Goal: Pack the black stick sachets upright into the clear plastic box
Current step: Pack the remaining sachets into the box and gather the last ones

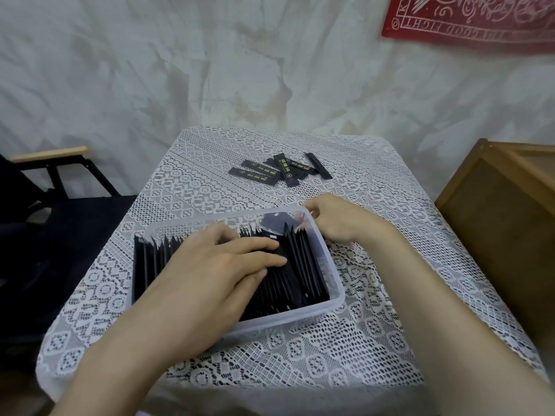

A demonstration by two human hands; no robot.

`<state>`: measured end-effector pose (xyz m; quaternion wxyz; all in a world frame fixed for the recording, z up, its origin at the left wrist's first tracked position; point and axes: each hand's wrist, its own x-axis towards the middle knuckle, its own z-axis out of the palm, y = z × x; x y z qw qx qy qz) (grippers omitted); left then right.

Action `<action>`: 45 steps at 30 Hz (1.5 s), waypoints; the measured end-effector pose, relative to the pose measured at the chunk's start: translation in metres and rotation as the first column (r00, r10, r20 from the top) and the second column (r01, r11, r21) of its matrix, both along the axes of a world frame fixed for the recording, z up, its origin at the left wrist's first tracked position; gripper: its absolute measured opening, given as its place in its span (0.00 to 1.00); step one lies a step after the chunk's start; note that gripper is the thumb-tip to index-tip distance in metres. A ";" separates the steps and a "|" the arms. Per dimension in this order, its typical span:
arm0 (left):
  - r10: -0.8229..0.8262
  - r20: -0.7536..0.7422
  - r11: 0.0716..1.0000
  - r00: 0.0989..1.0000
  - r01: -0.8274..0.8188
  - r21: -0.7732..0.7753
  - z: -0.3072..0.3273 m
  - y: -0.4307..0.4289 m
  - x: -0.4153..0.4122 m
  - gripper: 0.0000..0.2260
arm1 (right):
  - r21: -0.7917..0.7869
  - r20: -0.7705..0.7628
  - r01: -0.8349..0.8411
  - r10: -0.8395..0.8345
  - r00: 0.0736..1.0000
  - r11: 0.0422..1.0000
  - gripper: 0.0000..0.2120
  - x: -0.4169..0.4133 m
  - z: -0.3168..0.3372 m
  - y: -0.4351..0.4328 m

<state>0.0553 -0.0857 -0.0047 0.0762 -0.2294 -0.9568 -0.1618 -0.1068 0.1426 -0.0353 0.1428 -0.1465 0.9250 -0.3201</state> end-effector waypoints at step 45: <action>-0.036 -0.193 0.999 0.980 0.042 0.027 -0.013 -0.003 -0.009 0.16 | -0.153 -0.020 0.260 -0.266 0.964 0.953 0.12 -0.122 0.027 -0.063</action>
